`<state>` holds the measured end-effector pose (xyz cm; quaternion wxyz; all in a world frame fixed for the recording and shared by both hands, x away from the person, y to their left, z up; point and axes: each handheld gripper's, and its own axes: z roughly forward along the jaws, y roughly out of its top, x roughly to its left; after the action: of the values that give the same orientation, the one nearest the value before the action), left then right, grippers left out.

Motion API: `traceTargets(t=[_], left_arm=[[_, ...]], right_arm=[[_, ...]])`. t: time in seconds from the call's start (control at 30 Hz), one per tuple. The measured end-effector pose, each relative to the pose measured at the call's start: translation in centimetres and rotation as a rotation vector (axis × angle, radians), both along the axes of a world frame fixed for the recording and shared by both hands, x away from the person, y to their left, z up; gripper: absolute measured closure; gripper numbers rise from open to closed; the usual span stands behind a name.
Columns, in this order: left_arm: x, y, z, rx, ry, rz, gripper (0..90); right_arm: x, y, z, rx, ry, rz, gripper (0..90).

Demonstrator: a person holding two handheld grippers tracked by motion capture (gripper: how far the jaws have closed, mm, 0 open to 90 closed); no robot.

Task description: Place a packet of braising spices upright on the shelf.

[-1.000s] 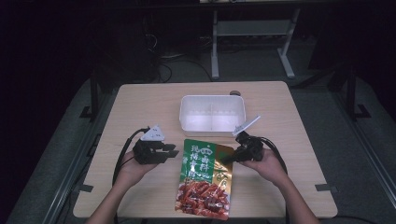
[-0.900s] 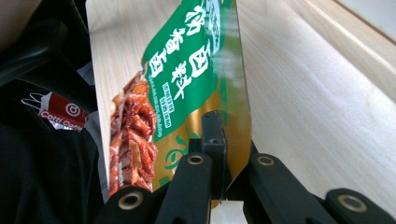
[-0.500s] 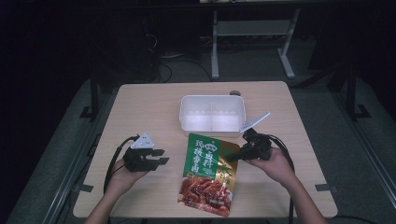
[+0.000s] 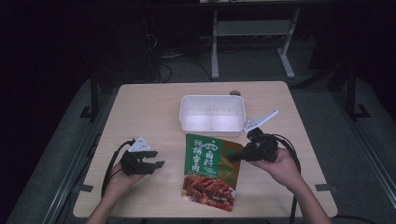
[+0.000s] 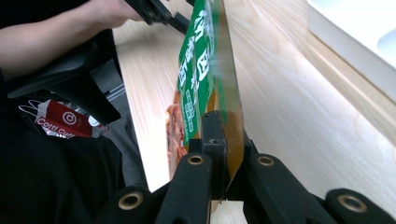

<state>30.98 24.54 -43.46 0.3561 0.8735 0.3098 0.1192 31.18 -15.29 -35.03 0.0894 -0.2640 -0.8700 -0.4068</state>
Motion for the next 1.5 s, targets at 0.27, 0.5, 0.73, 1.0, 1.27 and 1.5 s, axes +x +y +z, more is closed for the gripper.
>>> traceTargets(t=[0.27, 0.5, 0.73, 1.0, 1.27, 1.5], left_arm=[[0.1, 0.0, -0.4, 0.009, 0.008, 0.005, 46.3], [0.3, 0.3, -0.5, 0.01, 0.005, 0.018, 45.1], [0.4, 0.3, -0.6, 0.022, 0.005, 0.027, 42.7], [0.4, 0.2, -0.6, 0.033, 0.0, 0.027, 41.8], [0.3, 0.1, -0.6, 0.038, -0.006, 0.028, 40.7], [0.3, 0.1, -0.6, 0.044, -0.008, 0.03, 39.6]], right_arm=[[-0.8, 1.0, 1.9, -0.005, -0.034, 0.033, 89.7], [-1.4, 1.4, 3.7, -0.012, -0.06, 0.038, 89.8], [-1.4, 1.7, 5.6, -0.041, -0.097, 0.022, 89.9], [-0.7, 1.3, 8.3, -0.067, -0.14, -0.042, 89.8], [0.3, 1.0, 9.9, -0.058, -0.152, -0.091, 89.8], [1.5, 1.0, 10.9, -0.079, -0.18, -0.146, 89.9]])
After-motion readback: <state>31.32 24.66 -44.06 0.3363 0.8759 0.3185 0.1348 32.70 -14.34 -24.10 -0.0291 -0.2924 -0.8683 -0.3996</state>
